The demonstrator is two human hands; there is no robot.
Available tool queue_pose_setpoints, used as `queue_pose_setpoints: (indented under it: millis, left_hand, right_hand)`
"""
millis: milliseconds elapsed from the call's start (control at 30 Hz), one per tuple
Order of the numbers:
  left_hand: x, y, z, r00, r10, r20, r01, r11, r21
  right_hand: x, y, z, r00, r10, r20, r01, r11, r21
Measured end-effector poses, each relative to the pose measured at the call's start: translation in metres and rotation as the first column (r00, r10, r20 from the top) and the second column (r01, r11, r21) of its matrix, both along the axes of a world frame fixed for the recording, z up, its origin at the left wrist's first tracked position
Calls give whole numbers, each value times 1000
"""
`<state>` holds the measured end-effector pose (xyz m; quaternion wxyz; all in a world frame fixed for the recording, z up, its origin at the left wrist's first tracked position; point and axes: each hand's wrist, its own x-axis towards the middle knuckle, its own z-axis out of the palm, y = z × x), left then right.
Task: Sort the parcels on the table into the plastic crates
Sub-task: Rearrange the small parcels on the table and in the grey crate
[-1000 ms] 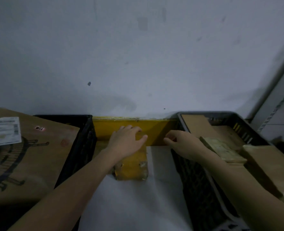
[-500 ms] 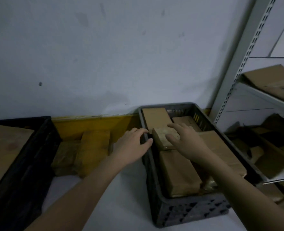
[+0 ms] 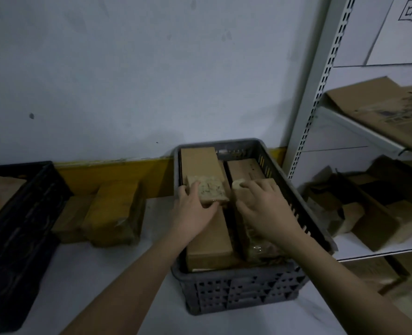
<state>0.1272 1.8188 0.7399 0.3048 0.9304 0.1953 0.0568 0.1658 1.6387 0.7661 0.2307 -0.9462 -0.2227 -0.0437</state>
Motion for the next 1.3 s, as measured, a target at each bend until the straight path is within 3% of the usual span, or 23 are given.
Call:
queue_pose_setpoints:
  millis: [100,200,400,500,667,1033,1167,1300]
  left_hand:
    - [13,-4,5,995,42,-89,-40,999,28]
    - [28,-11,10,987,42,-154,-28,995,95]
    - [44,-16,2,961,76,-266,-53,994,93]
    - [44,-17,2,963,92,-255,-64,991,115]
    - [42,-22,5,980,142,-137,-135,989,60]
    - [24,-8,28,958,259,122,-239,959,-153]
    - [14,-2,35,931,262,253,-216,956,-196]
    - [0,10,41,879,218,424,-186,976,-115]
  right_hand:
    - [0,0,-5,998,1,-64,-6,997,-80]
    - [-4,0,-18,999,34,-33,-40,980,-196]
    - [-2,-6,-27,999,35,-19,-37,988,-152]
    - [-2,-8,-25,998,38,-50,-43,995,-94]
    - [-4,-10,-19,996,50,-71,-54,997,-59]
    - [-32,25,1,979,186,-81,-170,969,177]
    - [-45,43,-10,951,204,-231,-204,979,24]
    - [-47,52,-20,919,215,-330,-235,972,-23]
